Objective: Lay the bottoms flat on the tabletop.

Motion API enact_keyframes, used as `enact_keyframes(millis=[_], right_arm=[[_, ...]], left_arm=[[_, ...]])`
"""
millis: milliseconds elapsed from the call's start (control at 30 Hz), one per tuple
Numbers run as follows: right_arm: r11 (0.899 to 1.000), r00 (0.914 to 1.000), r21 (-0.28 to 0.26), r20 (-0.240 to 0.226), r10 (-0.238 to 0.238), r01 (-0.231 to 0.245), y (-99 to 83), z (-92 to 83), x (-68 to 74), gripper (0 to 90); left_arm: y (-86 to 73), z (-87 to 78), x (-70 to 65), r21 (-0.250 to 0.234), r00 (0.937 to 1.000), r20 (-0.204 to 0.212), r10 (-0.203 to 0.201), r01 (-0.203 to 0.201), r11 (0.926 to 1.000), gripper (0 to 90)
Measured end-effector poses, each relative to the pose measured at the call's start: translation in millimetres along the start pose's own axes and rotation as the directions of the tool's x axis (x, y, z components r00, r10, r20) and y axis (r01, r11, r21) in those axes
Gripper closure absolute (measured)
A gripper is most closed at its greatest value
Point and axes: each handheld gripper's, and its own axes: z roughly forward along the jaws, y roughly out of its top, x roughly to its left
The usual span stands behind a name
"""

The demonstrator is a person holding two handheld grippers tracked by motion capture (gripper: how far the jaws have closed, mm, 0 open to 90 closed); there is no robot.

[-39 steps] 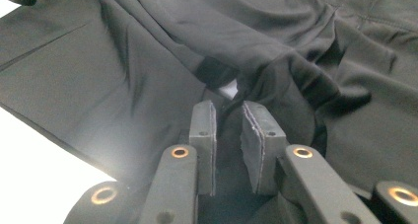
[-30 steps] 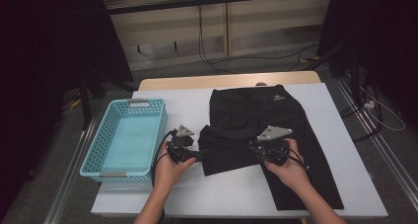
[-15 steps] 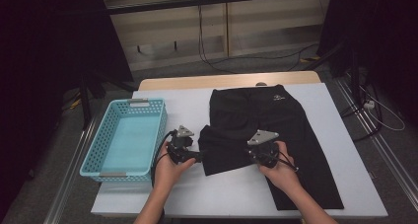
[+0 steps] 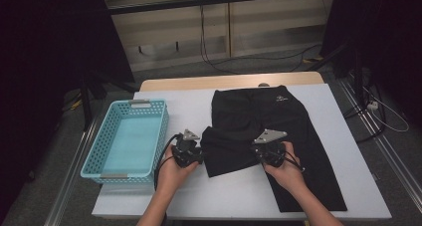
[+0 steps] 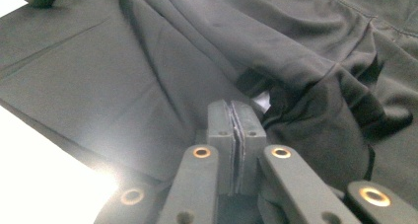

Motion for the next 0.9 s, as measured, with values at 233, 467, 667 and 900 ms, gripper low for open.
enact_keyframes(millis=[233,467,667,900], right_arm=[[1.000,0.9999,-0.016,0.004,-0.014,0.014,1.4,-4.6,4.8,68.4],[0.997,0.9997,-0.080,-0.014,-0.019,0.018,7.5,-17.4,7.0,50.2],[0.993,0.9946,-0.103,-0.086,-0.057,0.048,10.8,-18.4,16.7,51.4],[0.990,0.9676,-0.105,-0.222,-0.120,0.098,15.8,-14.5,39.3,61.9]], left_arm=[[2.3,-0.5,-2.3,0.034,0.9973,0.053,-0.050,0.049,0.9982,90.0],[5.3,-16.7,14.6,0.026,0.9849,0.101,-0.140,0.138,0.9901,90.0],[4.3,-26.7,29.7,-0.001,0.9836,0.083,-0.160,0.161,0.9870,90.0],[6.0,-29.2,30.4,-0.005,0.9872,0.062,-0.147,0.147,0.9891,90.0]])
